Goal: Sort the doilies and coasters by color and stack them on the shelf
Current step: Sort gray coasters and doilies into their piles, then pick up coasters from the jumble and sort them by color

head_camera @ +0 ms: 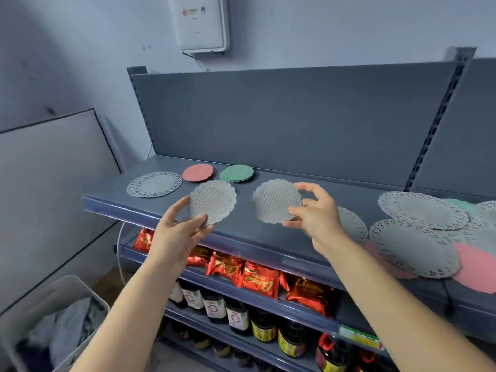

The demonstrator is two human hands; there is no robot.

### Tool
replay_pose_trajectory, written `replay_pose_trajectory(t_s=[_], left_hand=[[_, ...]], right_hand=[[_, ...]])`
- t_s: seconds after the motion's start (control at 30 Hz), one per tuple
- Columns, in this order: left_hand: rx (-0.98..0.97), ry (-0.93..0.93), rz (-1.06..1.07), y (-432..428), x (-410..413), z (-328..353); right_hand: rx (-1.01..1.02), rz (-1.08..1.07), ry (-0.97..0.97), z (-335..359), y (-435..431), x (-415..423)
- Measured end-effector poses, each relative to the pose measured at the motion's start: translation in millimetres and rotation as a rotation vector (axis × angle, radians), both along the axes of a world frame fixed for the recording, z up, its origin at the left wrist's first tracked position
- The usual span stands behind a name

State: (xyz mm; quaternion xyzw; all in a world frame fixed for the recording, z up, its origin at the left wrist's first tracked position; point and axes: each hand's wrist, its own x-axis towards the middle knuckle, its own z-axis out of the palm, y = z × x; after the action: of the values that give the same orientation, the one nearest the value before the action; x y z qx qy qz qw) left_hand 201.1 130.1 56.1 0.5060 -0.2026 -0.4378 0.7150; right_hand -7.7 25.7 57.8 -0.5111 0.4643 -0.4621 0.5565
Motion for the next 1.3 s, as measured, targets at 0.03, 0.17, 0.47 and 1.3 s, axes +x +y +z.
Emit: replay_pose_trajectory(t_s=[0.03,0.17,0.47,1.3], left_hand=[[0.005,-0.022,0.002,-1.9,15.0,-0.3],[0.026,-0.145,-0.021,-15.9,57.4,-3.6],[0.102,-0.418,-0.092,-114.0,130.5,-13.9],[0.078,-1.492,-0.927,-243.6,195.8,-28.5]], right_hand=[[-0.017,-0.009,-0.002,-0.7,-1.5,14.6],[0.010,-0.045,-0.069,-4.8,-13.2,57.3],[0.127,0.015,-0.209,-12.8,-96.3,106.1],[-0.128,-0.024,0.941,-56.6,-136.0,208.4]])
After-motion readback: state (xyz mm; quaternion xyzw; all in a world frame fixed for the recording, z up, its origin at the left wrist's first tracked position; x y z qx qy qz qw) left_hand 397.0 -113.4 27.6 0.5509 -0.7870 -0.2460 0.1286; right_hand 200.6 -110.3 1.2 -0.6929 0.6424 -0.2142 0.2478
